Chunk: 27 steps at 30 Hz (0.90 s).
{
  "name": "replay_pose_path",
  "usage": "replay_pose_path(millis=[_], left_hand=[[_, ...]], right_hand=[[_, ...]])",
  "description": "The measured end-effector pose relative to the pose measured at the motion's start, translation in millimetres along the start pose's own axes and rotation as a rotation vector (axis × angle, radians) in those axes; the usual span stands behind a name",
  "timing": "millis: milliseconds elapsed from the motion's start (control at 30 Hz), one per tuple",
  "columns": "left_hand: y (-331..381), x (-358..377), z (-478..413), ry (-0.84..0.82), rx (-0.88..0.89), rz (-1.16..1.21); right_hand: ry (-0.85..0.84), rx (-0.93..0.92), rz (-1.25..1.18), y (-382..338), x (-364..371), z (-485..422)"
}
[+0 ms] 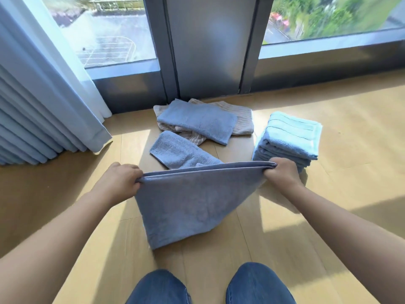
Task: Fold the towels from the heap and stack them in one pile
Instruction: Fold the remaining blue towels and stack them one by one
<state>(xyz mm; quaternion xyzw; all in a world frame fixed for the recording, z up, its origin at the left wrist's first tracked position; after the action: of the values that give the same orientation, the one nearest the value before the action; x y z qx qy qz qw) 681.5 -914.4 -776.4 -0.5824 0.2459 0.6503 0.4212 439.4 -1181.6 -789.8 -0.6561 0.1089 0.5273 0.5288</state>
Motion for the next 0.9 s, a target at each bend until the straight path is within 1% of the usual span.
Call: replay_pose_path(millis=[100,233,333,433,567,700,800,900], left_hand=[[3,-44,-12,0.112,0.036,0.046],[-5,-104,-28,0.26,0.046,0.196],[-3,-141,-39,0.364,0.083,0.213],[1,-163,-43,0.41,0.11,0.206],[4,-172,-46,0.448,0.131,0.159],[0,-169,-41,0.51,0.12,0.106],[-4,-162,-41,0.458,0.107,0.15],[-12,-158,-43,0.391,0.061,0.277]], right_hand=[[0.055,0.019,-0.169,-6,-33,-13],[0.187,-0.064,-0.359,-24,-82,-33],[0.26,-0.11,-0.472,-38,-116,-44],[0.308,-0.151,-0.512,-47,-135,-50],[0.276,-0.094,-0.486,-42,-132,-54],[0.229,-0.054,-0.579,-37,-122,-51],[0.133,-0.091,-0.589,-43,-113,-45],[0.025,-0.127,-0.535,-50,-107,-42]])
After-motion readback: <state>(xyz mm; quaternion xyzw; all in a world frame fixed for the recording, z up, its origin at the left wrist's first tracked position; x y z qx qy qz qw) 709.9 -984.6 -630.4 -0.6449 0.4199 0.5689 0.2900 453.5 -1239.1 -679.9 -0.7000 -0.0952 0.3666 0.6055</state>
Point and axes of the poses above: each hand's wrist, its own z-axis away from the middle knuckle, its own x-axis out of the palm, y = z × x, the point moved 10 cm from there along -z, towards the middle knuckle, and after that the axes turned 3 degrees about -x, right-handed, at the moved point
